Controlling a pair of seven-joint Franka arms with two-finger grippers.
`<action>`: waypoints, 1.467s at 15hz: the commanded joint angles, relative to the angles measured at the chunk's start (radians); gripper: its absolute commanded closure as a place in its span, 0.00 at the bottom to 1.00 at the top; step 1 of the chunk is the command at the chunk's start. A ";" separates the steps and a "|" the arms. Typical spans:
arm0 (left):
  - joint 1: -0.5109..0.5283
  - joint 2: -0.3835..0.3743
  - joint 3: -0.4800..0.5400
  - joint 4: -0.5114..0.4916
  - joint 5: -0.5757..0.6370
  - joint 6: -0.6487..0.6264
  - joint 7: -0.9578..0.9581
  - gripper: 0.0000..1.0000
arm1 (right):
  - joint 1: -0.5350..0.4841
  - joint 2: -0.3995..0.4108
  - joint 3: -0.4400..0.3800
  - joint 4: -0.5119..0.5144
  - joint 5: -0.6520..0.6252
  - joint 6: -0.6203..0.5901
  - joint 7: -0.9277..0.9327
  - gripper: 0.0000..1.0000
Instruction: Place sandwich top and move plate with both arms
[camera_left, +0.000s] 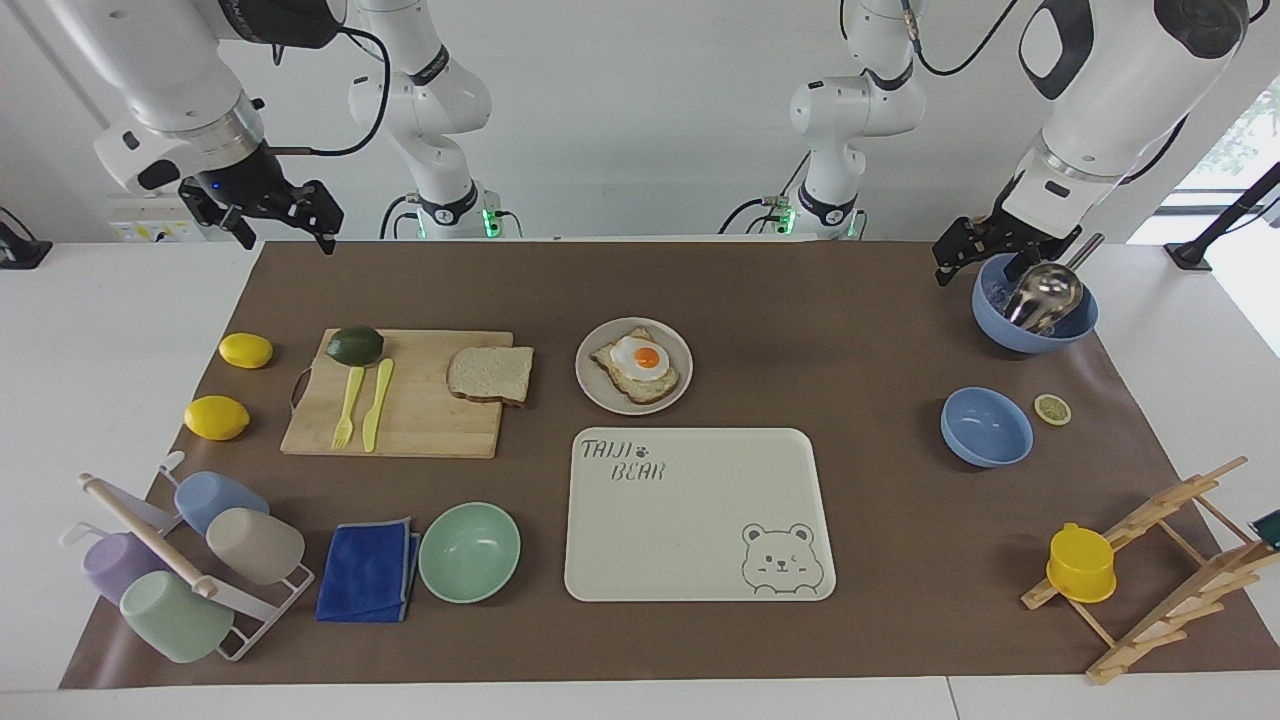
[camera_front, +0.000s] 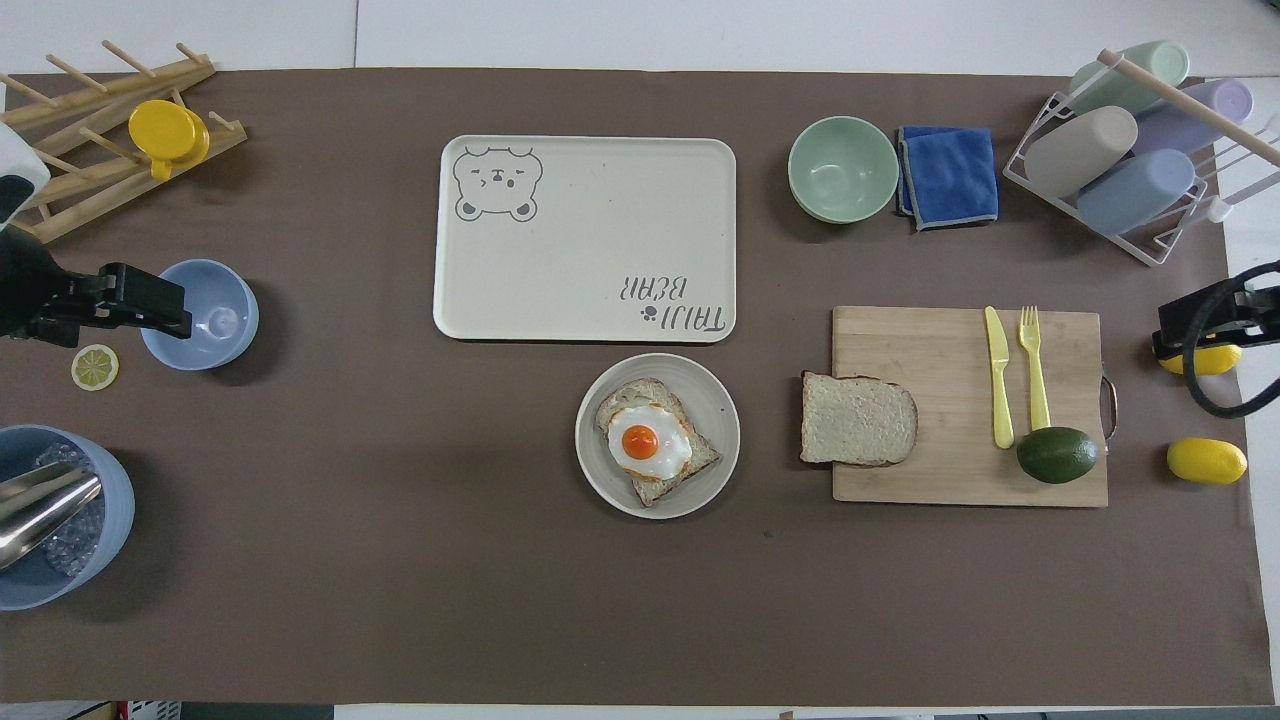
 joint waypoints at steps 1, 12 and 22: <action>0.013 -0.005 -0.011 0.004 0.012 -0.015 0.008 0.00 | -0.012 0.011 0.000 0.019 0.011 -0.004 -0.032 0.00; 0.013 -0.005 -0.011 0.004 0.012 -0.015 0.008 0.00 | -0.005 -0.012 0.012 -0.010 0.011 -0.036 -0.031 0.00; 0.013 -0.005 -0.011 0.004 0.012 -0.015 0.008 0.00 | 0.067 0.196 0.385 -0.035 -0.133 0.138 0.375 0.00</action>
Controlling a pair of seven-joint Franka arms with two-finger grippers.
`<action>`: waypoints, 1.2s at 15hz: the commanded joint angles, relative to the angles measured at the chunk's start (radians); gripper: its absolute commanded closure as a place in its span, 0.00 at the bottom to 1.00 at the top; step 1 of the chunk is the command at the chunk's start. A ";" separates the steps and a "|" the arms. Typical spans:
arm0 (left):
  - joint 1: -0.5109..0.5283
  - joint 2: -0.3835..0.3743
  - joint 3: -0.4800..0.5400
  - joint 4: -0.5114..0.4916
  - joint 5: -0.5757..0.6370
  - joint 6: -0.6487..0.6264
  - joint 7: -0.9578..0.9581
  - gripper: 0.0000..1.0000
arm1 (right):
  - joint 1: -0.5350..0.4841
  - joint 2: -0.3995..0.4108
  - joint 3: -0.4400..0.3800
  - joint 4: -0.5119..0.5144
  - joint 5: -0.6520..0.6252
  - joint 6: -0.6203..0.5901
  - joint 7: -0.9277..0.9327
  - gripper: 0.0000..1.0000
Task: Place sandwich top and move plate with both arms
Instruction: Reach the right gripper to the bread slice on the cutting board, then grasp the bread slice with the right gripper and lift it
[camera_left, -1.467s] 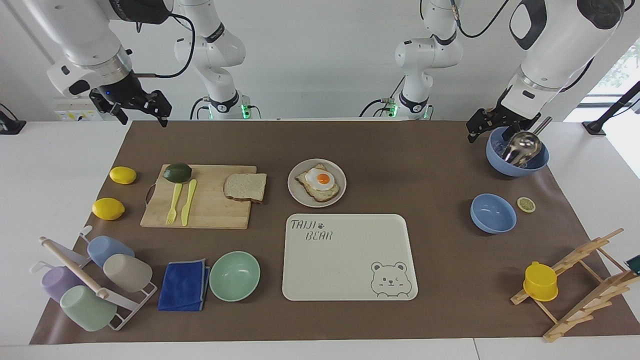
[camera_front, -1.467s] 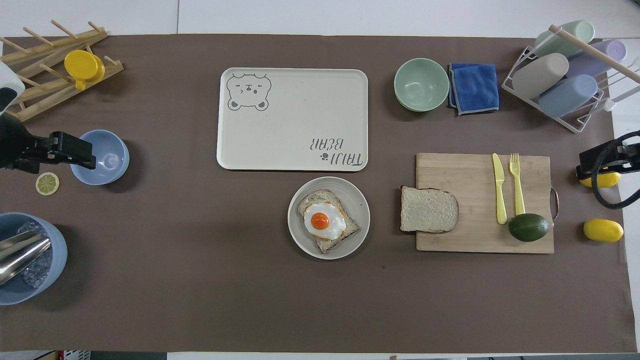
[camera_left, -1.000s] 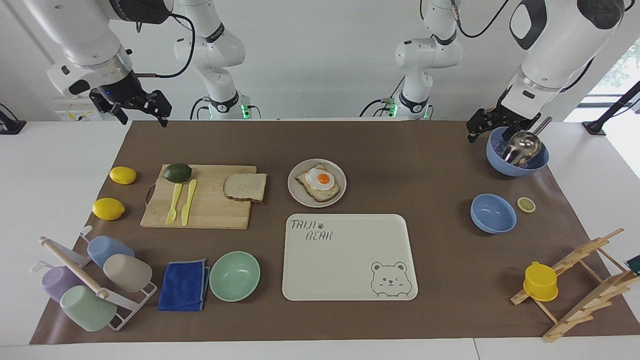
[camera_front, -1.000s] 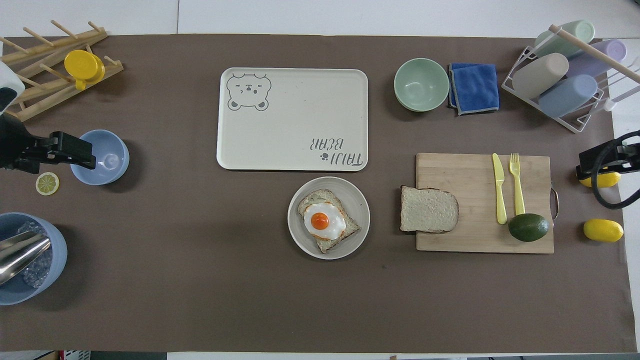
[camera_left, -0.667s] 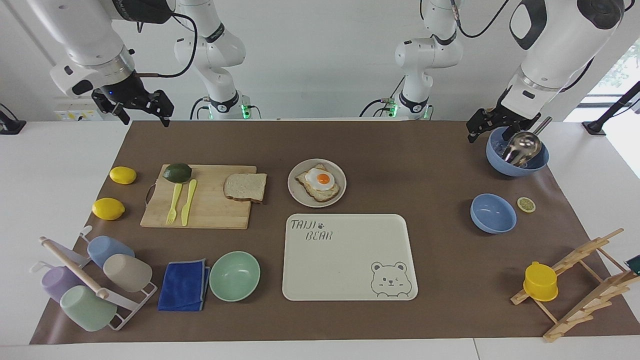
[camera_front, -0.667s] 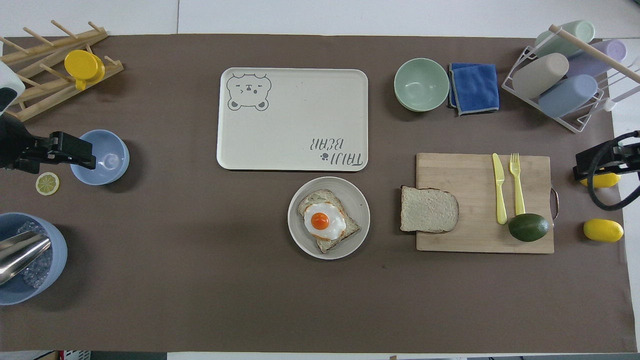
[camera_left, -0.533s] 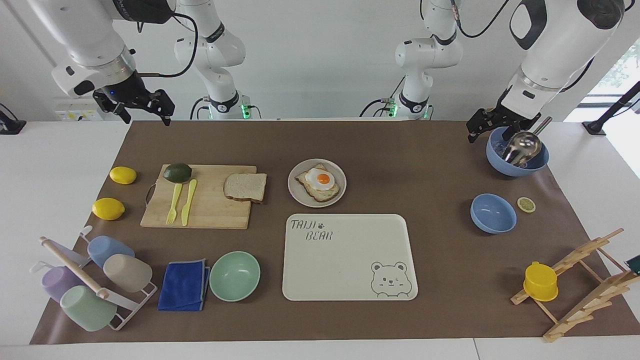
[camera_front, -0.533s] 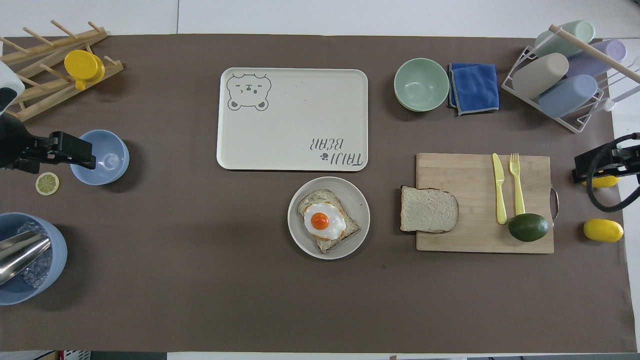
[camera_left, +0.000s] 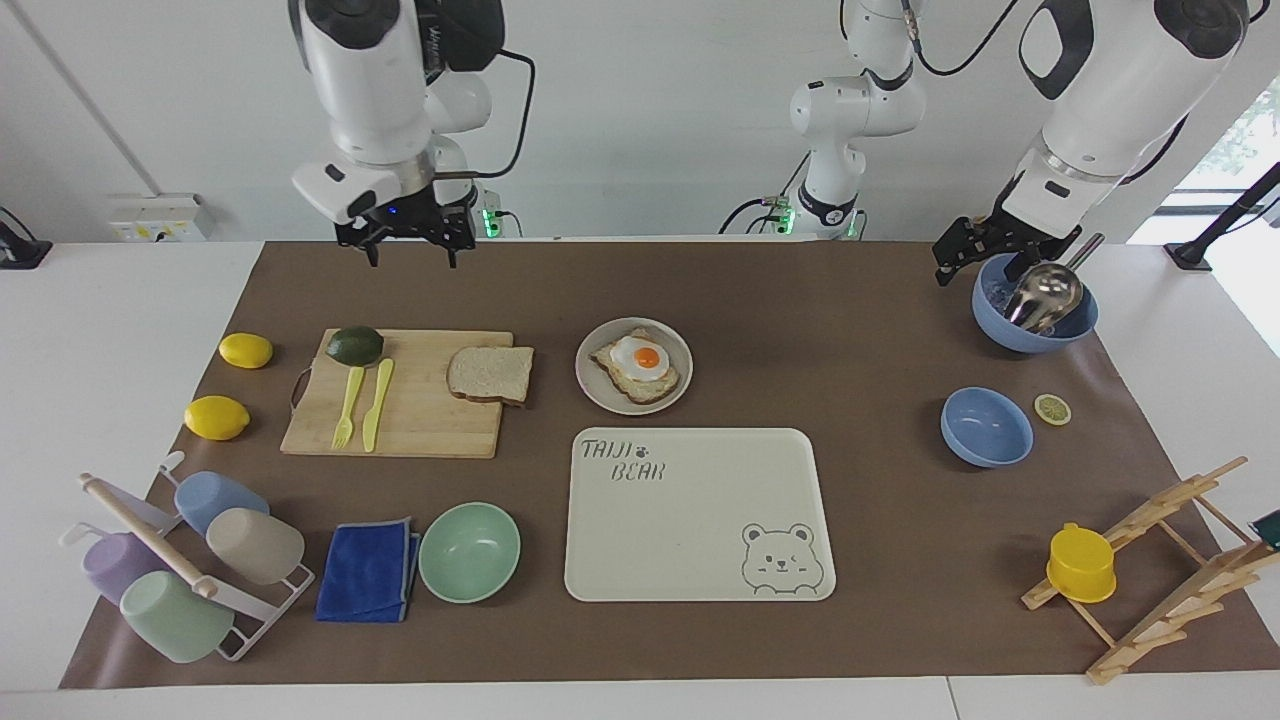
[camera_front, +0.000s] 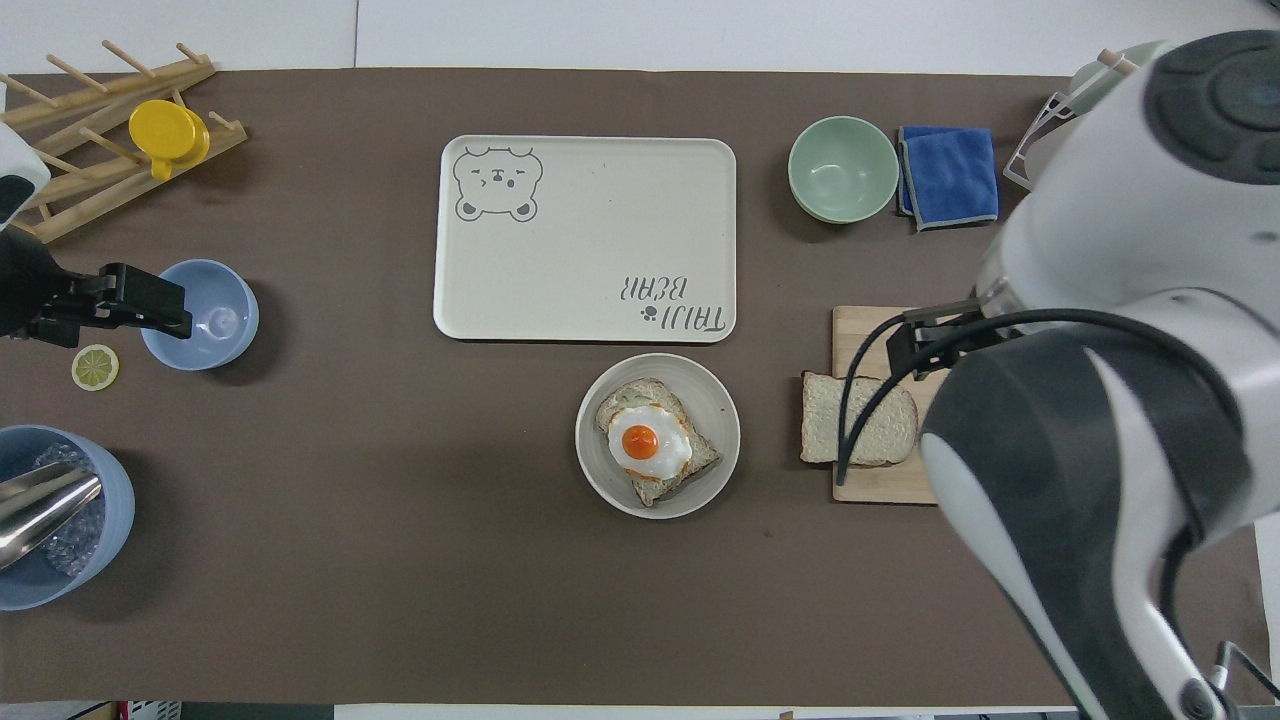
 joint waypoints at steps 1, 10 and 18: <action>0.013 -0.005 -0.011 0.004 0.012 -0.015 0.008 0.00 | 0.035 0.153 0.071 0.005 -0.050 0.103 0.201 0.00; 0.013 -0.005 -0.011 0.004 0.012 -0.015 0.008 0.00 | 0.145 0.325 0.071 -0.141 -0.214 0.202 0.550 0.47; 0.013 -0.005 -0.011 0.004 0.012 -0.015 0.008 0.00 | 0.109 0.276 0.074 -0.313 -0.213 0.317 0.553 0.51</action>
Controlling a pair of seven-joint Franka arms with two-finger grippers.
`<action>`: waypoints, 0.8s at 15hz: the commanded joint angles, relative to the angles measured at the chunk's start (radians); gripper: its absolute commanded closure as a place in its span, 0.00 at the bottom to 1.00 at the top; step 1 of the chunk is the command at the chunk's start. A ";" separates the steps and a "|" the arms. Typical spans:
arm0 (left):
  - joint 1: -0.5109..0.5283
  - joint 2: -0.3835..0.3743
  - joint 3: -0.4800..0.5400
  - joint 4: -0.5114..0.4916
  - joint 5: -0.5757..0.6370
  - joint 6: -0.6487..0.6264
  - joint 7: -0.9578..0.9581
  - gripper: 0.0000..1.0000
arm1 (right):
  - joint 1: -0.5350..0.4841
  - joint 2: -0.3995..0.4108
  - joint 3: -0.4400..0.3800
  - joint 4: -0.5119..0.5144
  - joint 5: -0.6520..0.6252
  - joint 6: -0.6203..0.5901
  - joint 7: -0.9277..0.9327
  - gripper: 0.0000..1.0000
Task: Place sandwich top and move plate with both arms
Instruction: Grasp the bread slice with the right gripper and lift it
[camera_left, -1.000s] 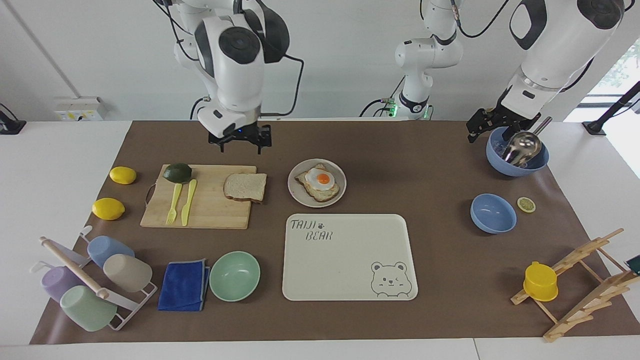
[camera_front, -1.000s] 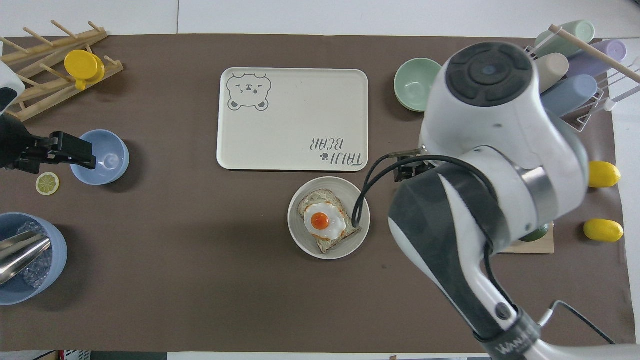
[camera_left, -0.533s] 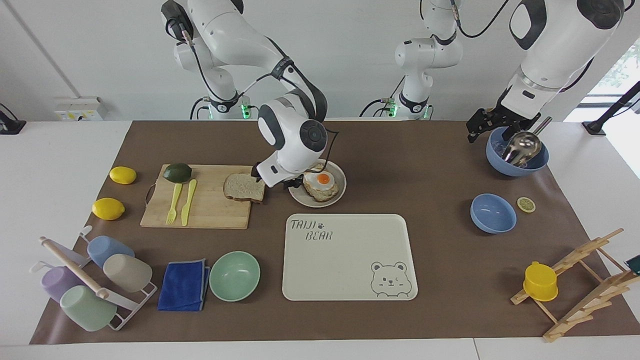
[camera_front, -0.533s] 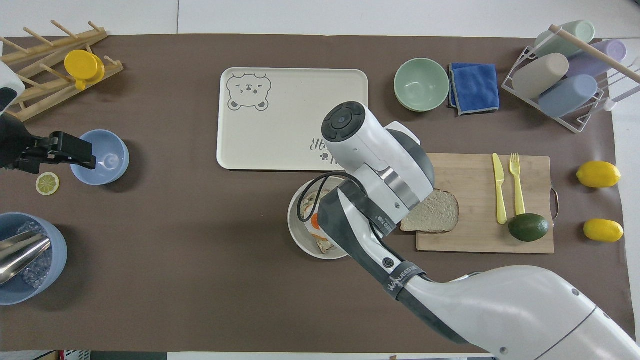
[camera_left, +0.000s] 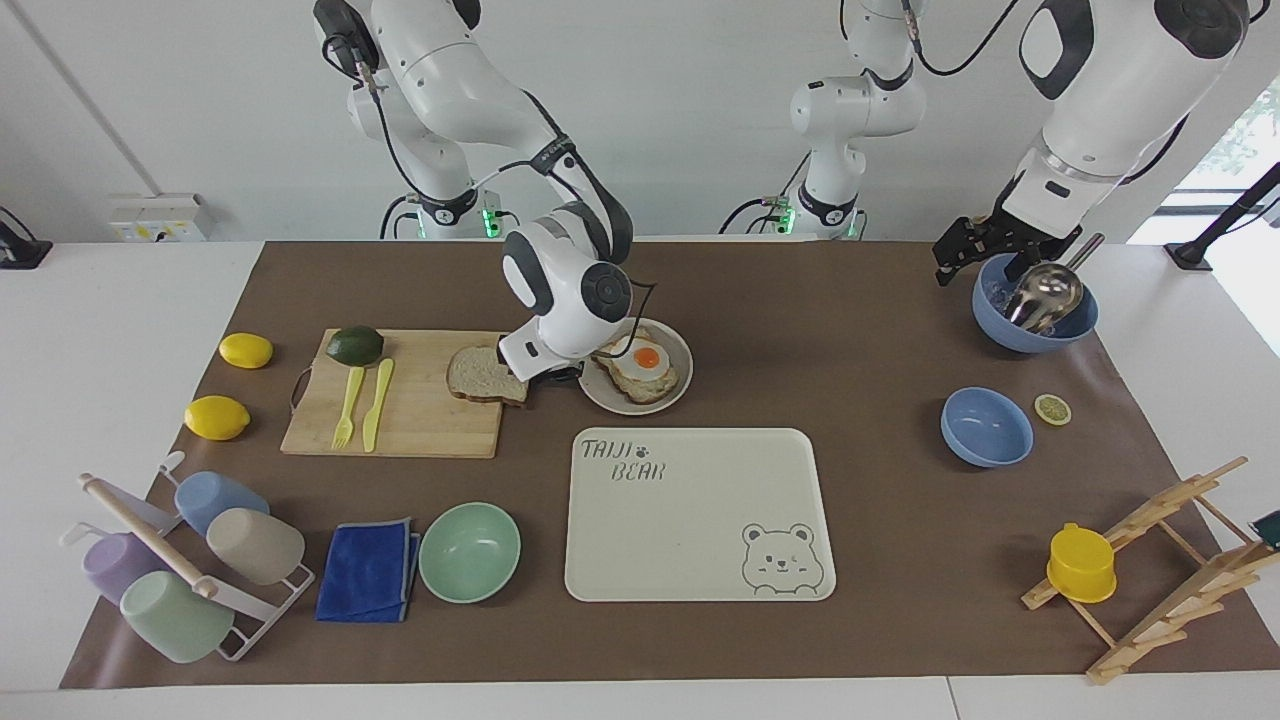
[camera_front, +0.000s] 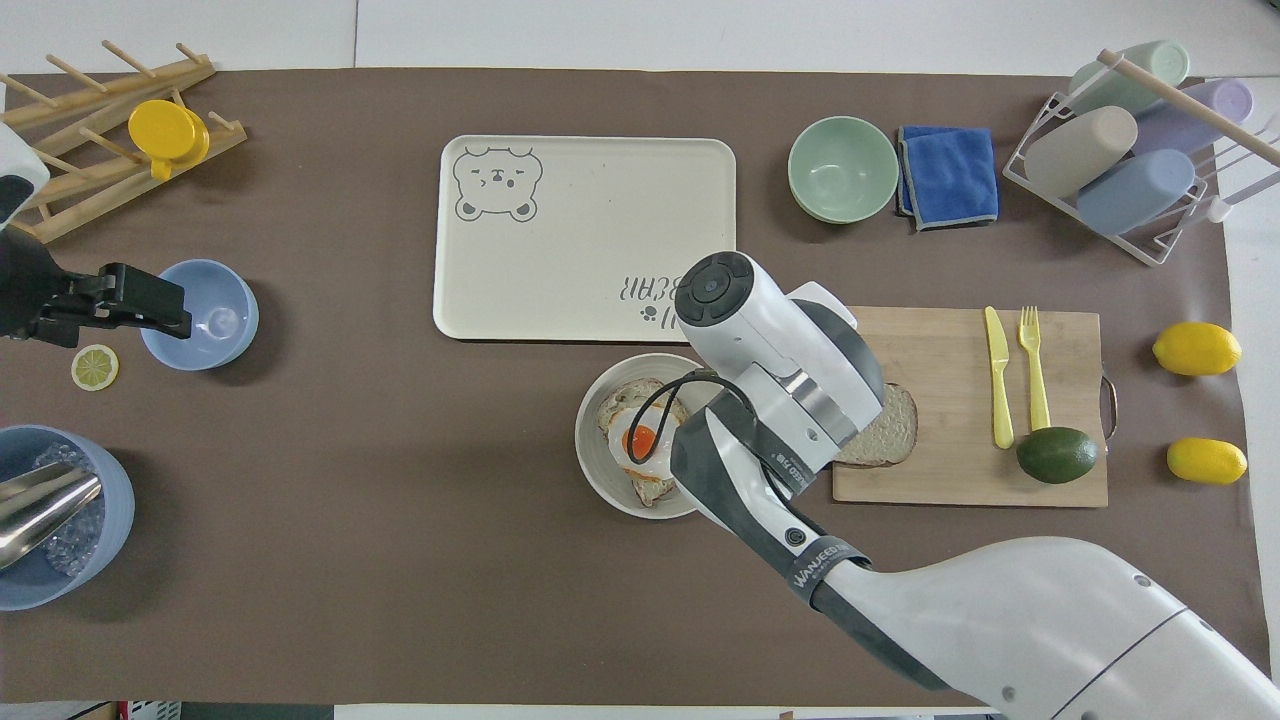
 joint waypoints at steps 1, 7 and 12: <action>0.013 -0.005 -0.011 0.004 0.012 -0.015 0.008 0.00 | -0.018 -0.043 0.013 -0.059 -0.015 0.035 0.015 0.51; 0.013 -0.005 -0.011 0.004 0.012 -0.015 0.008 0.00 | -0.023 -0.041 0.013 -0.078 -0.015 0.021 0.012 0.50; 0.013 -0.005 -0.011 0.004 0.012 -0.015 0.008 0.00 | -0.023 -0.046 0.013 -0.095 -0.015 0.026 0.007 0.51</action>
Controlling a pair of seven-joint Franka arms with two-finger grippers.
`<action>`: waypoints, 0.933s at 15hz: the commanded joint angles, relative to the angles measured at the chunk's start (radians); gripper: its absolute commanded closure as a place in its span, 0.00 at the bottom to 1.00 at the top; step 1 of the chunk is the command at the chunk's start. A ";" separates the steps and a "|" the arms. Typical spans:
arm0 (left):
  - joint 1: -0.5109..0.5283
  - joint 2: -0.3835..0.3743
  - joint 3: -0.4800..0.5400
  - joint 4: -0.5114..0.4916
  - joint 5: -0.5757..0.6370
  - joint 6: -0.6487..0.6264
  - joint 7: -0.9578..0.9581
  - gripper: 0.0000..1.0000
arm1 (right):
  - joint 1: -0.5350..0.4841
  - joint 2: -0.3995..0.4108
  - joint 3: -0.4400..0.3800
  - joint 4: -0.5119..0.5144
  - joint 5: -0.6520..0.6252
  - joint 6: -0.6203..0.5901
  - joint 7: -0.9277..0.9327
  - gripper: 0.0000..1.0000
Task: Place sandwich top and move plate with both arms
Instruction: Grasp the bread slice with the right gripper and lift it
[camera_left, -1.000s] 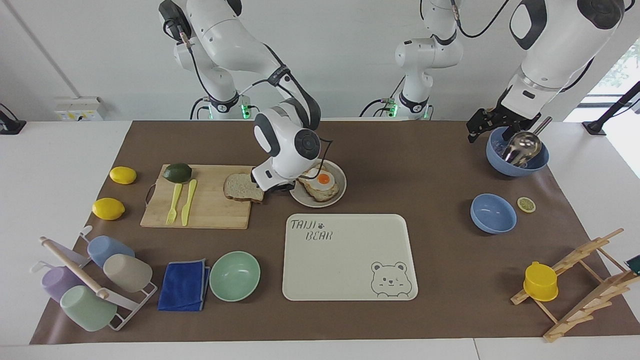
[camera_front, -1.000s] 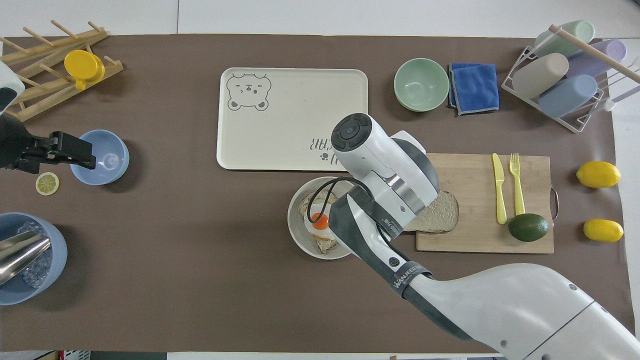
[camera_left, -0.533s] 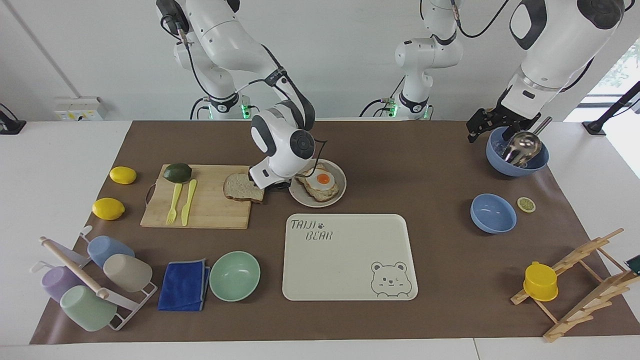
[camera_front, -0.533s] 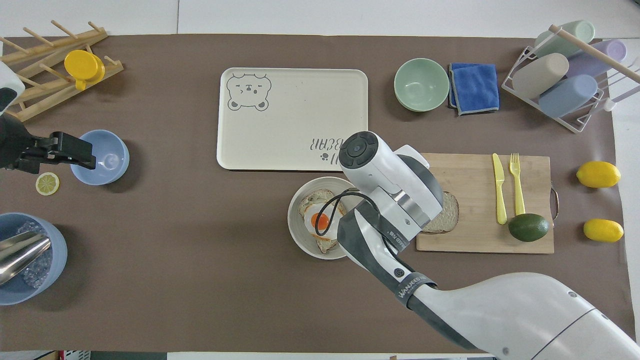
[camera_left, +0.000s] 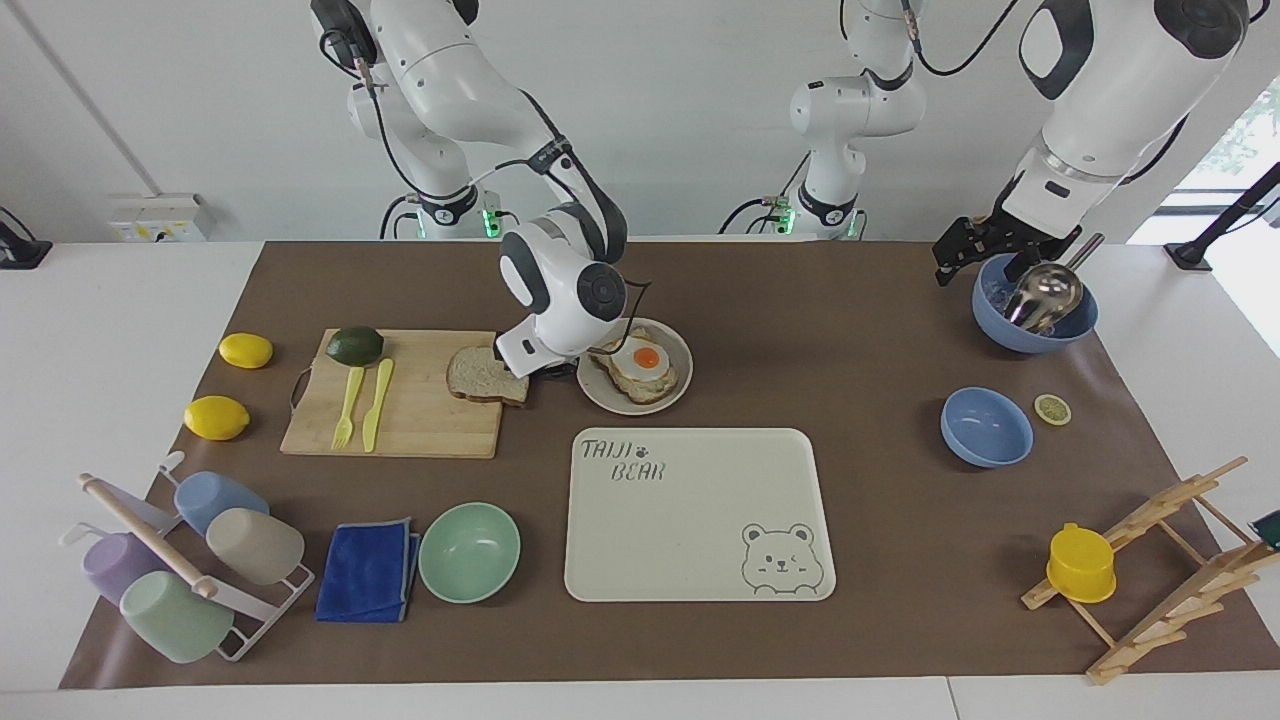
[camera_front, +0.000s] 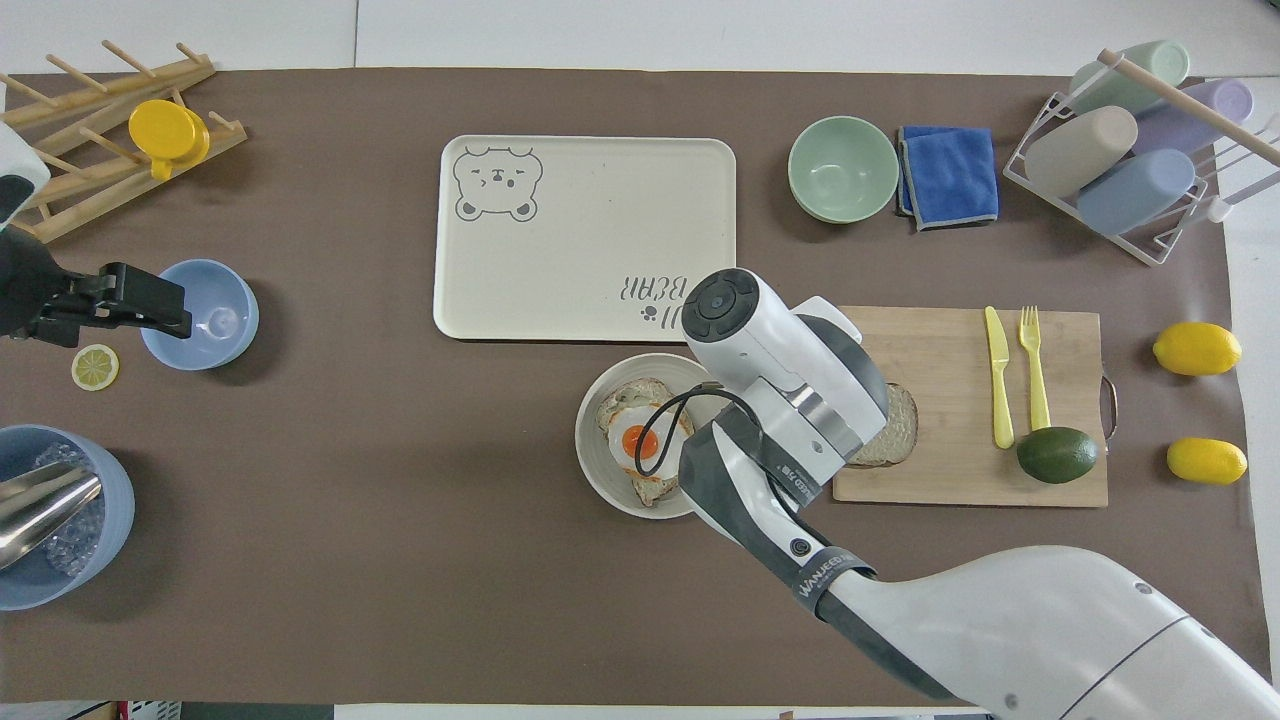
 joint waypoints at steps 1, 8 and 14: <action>0.013 -0.005 -0.011 0.004 0.012 -0.015 0.008 0.00 | -0.016 -0.027 0.013 -0.044 -0.015 0.014 0.006 0.61; 0.013 -0.005 -0.011 0.004 0.012 -0.015 0.008 0.00 | -0.012 -0.015 0.016 0.014 -0.015 -0.040 -0.098 1.00; 0.013 -0.005 -0.011 0.004 0.012 -0.015 0.008 0.00 | -0.003 0.080 0.146 0.357 0.020 -0.267 -0.128 1.00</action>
